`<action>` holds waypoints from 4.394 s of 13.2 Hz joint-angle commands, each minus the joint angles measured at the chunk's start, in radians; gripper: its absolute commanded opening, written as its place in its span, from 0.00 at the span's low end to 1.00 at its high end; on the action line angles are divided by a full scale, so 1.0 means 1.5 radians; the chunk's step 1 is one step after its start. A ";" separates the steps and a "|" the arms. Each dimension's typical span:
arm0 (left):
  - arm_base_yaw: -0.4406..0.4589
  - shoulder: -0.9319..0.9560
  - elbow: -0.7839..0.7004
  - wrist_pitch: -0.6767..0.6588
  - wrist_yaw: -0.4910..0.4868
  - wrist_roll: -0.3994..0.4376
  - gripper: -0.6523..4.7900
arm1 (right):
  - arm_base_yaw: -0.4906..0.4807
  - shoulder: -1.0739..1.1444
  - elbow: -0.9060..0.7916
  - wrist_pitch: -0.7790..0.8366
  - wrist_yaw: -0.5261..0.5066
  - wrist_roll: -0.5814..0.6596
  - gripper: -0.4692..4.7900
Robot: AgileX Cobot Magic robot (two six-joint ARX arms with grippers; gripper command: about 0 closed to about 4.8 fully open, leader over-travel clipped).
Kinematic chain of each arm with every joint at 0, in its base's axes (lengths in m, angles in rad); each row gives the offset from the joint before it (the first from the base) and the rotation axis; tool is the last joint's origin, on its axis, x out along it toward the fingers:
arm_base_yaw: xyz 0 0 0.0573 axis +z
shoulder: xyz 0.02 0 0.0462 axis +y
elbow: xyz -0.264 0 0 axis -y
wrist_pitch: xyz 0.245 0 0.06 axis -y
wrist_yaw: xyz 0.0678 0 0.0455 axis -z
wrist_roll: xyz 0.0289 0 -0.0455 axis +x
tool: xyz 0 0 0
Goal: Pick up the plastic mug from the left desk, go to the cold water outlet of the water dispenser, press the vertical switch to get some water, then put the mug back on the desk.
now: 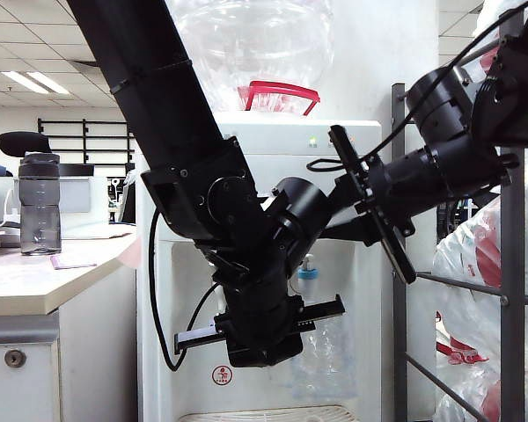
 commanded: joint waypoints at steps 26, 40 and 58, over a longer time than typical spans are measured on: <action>0.008 -0.005 -0.003 0.081 0.015 0.008 0.11 | 0.005 0.060 0.036 0.066 0.080 -0.187 0.08; 0.008 -0.005 -0.003 0.081 0.010 0.008 0.11 | -0.011 -0.059 0.036 -0.068 -0.051 -0.569 0.08; 0.008 -0.005 -0.003 0.081 0.022 0.008 0.11 | -0.006 0.007 0.035 -0.023 0.006 -1.247 0.08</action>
